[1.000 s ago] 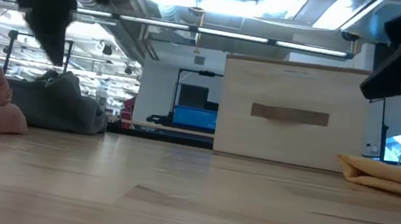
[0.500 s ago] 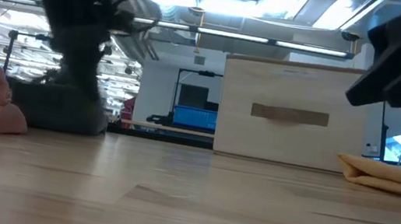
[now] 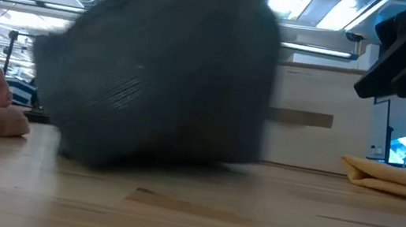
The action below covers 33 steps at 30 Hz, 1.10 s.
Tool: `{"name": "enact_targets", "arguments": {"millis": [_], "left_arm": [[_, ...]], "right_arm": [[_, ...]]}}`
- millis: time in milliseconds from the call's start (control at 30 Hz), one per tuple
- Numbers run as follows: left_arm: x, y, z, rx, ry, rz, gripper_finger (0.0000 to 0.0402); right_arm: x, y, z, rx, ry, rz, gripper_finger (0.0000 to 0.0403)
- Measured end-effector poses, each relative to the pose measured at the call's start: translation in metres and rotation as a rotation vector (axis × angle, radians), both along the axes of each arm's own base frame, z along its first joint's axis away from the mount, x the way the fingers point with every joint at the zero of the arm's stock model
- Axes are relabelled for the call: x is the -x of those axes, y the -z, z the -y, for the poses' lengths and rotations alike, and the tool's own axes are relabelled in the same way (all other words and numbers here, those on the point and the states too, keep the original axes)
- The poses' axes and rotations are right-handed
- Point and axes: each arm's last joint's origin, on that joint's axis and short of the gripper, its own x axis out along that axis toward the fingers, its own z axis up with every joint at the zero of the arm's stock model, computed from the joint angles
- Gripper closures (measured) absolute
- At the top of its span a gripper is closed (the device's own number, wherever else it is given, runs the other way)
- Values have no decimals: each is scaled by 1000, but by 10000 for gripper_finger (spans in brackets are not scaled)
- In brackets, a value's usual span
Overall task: Fold towel
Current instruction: Fold the gray towel
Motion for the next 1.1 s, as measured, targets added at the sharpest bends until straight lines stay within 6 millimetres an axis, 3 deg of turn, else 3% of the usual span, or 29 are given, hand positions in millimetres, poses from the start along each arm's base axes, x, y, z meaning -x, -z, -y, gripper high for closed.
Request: {"name": "enact_targets", "arguments": {"millis": [200,367,467,600,800,933,1100], "left_arm": [[-3,15,-5,94,-45,-114,285],[11,20,-4,192,73,-366,232],[25,23,7,266,33,-512,227],[34,51,25,236,-63,-629,237],[22,79,47,233,-33,-621,249],[15,97,45,236,-41,-700,253],[3,98,47,291,49,-674,254]], "right_arm": [[0,0,0,-16,-4,-9,230],[0,0,0,-17,-4,-9,230],[0,0,-1,-16,-2,-7,230],[0,0,0,-3,12,6,230],[0,0,0,-1,13,7,230],[0,0,0,-1,13,6,230],[0,0,0,9,6,6,230]]}}
